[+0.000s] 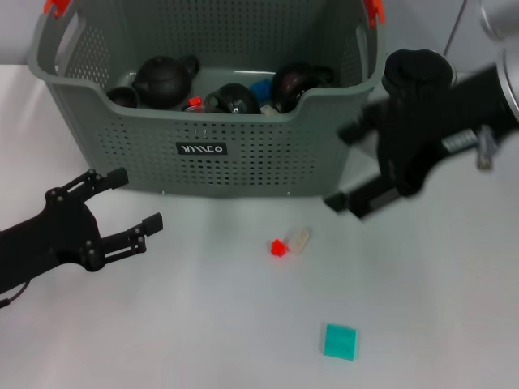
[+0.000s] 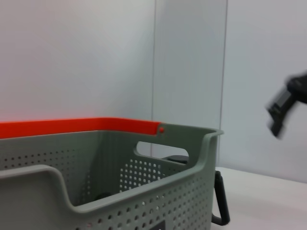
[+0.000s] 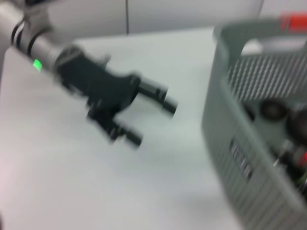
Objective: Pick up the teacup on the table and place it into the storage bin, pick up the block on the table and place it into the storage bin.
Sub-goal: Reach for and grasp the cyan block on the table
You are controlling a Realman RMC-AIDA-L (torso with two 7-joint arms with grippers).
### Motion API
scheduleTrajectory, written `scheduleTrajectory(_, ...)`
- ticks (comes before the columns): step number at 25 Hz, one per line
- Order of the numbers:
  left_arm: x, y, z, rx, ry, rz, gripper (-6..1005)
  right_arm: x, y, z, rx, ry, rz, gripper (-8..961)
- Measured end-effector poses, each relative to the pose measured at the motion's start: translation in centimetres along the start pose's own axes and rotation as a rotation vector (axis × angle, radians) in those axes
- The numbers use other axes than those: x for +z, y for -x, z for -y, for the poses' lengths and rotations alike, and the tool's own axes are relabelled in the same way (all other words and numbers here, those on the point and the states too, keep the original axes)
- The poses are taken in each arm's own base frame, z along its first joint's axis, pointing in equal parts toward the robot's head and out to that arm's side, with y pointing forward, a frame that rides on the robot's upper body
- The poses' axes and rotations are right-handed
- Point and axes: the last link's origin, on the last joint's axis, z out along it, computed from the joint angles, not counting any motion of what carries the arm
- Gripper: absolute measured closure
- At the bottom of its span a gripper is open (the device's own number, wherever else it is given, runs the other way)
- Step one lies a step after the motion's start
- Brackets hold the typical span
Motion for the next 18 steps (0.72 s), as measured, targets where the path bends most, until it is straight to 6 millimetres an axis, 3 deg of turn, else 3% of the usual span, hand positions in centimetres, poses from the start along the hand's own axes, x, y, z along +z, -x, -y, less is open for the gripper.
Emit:
scheduleTrajectory(7, 0.0, -0.2, 0.3, 0.0, -0.018, -0.011, 114, 1.4, -2.6, -2.5, -0.059, 0.156, -0.13, 6)
scheduleTrajectory(12, 0.1, -0.3, 0.5, 0.002, -0.024, -0.012, 114, 4.1, -3.6, -3.6, -0.136, 0.234, -0.203, 7)
scheduleTrajectory(18, 0.2, -0.3, 0.6, 0.003, -0.024, -0.012, 115, 7.4, -5.2, -3.5, -0.165, 0.287, -0.24, 8)
